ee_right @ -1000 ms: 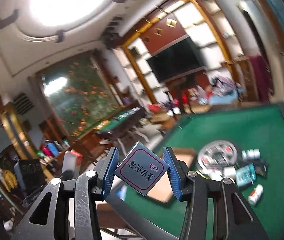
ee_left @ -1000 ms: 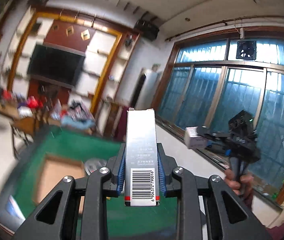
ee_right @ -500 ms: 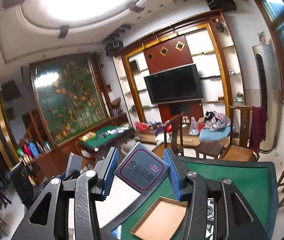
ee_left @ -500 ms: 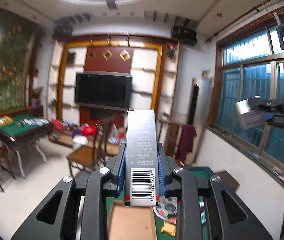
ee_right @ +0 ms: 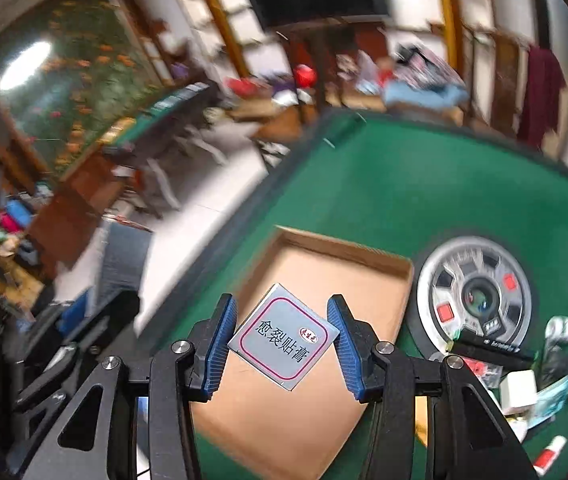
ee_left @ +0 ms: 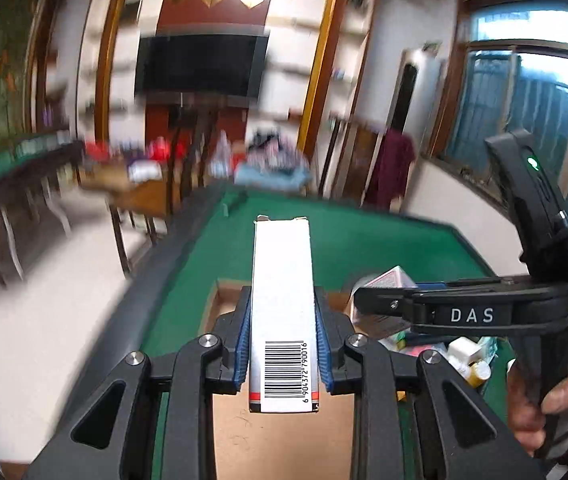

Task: Organize objects
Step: 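Carry both boxes to the cardboard tray and open both grippers to drop them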

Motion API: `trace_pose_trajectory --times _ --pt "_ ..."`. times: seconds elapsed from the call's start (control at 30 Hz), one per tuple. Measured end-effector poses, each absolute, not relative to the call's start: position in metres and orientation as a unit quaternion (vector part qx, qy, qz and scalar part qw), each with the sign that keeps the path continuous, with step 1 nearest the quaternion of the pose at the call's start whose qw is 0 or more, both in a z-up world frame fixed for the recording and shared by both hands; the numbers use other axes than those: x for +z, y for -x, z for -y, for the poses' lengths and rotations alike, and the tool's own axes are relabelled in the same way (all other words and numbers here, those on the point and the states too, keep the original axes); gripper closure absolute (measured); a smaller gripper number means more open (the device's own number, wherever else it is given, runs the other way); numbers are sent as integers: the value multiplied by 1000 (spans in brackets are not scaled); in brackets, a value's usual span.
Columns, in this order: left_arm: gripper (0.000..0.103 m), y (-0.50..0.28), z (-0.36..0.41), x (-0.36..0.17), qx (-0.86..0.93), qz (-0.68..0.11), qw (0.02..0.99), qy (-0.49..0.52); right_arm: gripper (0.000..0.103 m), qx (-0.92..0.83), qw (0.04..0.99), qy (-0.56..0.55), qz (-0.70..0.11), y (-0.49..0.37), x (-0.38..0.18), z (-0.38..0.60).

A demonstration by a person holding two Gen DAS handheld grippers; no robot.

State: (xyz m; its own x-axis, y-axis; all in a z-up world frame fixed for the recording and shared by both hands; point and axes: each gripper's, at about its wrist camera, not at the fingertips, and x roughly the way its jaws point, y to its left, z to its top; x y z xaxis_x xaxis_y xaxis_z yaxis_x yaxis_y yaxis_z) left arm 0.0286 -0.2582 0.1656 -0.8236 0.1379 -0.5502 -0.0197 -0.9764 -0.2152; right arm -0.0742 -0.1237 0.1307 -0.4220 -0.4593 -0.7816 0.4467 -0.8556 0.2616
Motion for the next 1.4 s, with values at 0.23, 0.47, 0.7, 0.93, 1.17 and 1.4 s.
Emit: trace_pose_trajectory --times 0.23,0.47,0.7,0.93,1.17,1.4 --pt "77 47 264 90 898 182 51 397 51 -842 222 -490 33 119 71 105" --pt "77 71 241 55 882 200 51 424 51 -841 203 -502 16 132 57 100" --pt "77 83 229 36 880 188 27 435 51 -828 216 -517 14 138 49 96" --pt "59 87 224 34 884 192 32 425 51 -820 226 -526 12 150 43 99" --pt "38 77 233 41 888 209 22 410 40 -816 225 -532 20 156 35 107" --pt "36 50 239 59 888 226 28 399 36 -836 229 -496 55 142 72 81"
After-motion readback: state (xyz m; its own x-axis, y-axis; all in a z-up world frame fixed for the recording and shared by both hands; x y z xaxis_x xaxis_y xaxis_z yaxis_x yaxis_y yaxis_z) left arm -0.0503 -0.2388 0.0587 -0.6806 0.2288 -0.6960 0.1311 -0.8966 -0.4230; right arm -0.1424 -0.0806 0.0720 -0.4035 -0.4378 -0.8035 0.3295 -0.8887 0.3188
